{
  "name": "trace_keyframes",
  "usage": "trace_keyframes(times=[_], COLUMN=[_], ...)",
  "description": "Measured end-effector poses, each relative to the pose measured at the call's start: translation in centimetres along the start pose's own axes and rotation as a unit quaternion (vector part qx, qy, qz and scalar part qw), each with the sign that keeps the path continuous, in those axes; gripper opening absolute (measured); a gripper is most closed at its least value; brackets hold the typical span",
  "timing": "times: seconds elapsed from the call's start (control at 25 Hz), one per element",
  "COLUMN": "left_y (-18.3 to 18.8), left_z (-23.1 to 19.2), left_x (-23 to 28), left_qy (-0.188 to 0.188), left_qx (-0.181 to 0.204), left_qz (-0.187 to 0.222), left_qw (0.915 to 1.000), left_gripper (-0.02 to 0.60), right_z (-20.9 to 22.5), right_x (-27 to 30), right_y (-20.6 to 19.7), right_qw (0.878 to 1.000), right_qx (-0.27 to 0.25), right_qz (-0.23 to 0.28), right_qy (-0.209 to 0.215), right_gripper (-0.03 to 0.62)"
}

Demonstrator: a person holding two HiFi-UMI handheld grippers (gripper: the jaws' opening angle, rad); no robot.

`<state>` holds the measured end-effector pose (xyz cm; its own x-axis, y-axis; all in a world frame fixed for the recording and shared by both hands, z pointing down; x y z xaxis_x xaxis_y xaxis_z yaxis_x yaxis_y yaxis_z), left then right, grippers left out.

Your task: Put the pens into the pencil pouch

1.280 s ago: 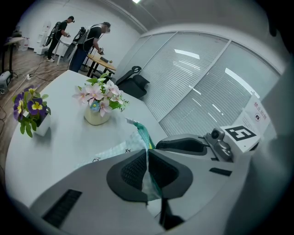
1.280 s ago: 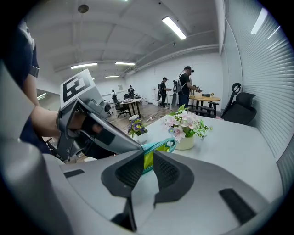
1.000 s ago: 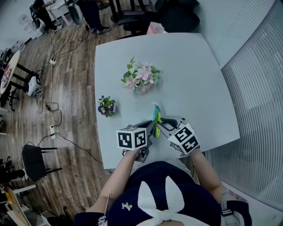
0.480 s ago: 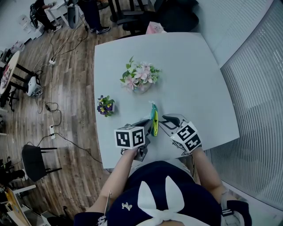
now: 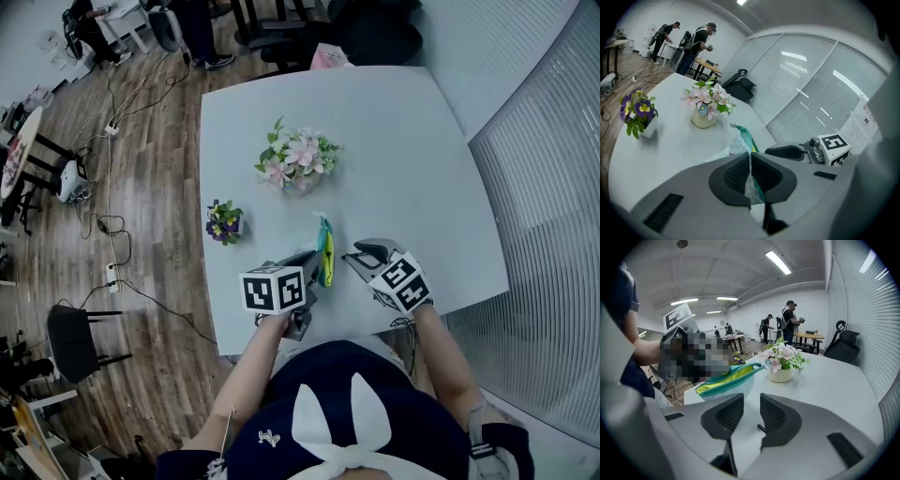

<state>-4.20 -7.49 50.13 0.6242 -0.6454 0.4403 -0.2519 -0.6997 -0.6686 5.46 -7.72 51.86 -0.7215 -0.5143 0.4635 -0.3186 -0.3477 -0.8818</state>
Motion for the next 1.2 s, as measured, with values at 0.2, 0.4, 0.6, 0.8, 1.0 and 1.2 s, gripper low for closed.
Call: trace_keyframes(times=[0.2,0.4,0.6,0.8,1.0,1.2], left_y=[-0.1,-0.3,-0.8,-1.2,-1.6,-1.7], left_z=[0.0,0.0,0.0,-0.3,-0.6,-0.8], left_x=[-0.1,-0.4,-0.6,-0.7,-0.7,-0.6], left_qy=[0.001,0.005,0.007,0.011,0.018,0.022], left_qx=[-0.002,-0.005,-0.008,-0.012,-0.018,-0.022], left_qz=[0.0,0.001,0.001,0.001,0.0,0.0], left_qw=[1.0,1.0,0.9999,0.9999,0.9997,0.9995], left_gripper=[0.031,0.031,0.031,0.031,0.031,0.031], right_z=[-0.1,-0.3,-0.1,-0.2,-0.3,0.1], right_x=[0.7,1.5,2.3,3.1,4.0,5.1], right_y=[-2.2,-4.4,-6.5,-8.4,-9.8,-10.9], right_qw=[0.999,0.991,0.976,0.964,0.955,0.948], right_qx=[-0.031,-0.087,-0.158,-0.185,-0.205,-0.213], right_qz=[-0.038,-0.095,-0.144,-0.177,-0.2,-0.217], right_qy=[0.021,0.038,0.048,0.07,0.083,0.094], right_gripper=[0.114,0.112,0.11,0.109,0.107,0.107])
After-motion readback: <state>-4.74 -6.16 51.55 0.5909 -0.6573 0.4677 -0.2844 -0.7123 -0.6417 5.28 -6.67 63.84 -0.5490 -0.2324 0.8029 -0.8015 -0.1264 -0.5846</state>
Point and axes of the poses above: the fingertips, and each gripper's own axes: x forward along the fingers, z to its right, y out of its top, the point moved 2 cm from there along -x, backward along the fingers, and after that the axes turned 12 degrees about z, right-handed, at the moved point
